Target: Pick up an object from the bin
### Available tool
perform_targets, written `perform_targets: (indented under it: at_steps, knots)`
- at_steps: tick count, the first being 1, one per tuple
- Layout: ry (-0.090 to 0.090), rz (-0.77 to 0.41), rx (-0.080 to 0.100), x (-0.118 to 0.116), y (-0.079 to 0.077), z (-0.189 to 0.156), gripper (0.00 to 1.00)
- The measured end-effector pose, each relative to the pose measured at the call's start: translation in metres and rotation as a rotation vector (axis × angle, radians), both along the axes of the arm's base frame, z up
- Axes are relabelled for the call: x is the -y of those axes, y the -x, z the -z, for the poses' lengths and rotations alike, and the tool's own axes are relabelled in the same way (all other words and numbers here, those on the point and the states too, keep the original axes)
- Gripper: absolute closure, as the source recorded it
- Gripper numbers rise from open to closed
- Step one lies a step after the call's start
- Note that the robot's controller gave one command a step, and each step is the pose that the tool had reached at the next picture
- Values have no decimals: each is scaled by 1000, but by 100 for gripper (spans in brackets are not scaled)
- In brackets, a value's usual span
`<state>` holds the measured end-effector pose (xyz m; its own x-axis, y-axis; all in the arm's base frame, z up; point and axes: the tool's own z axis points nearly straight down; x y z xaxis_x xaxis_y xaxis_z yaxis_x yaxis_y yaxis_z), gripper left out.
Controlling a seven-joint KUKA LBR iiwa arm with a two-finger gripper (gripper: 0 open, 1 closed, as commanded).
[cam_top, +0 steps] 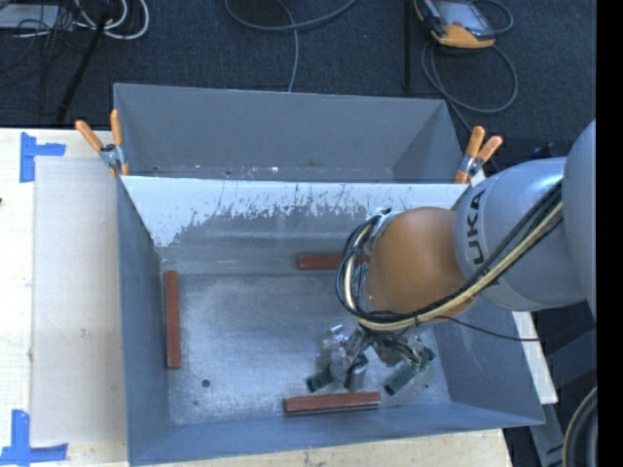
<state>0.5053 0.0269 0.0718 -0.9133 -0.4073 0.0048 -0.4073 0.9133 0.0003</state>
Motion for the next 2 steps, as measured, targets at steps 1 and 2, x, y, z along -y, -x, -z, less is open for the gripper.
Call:
perform_targets:
  at_steps: [1, 2]
  knots:
    - [-2, -683, 12, -42, -6, -3, 100]
    - [-5, -679, 4, -42, -3, -1, 0]
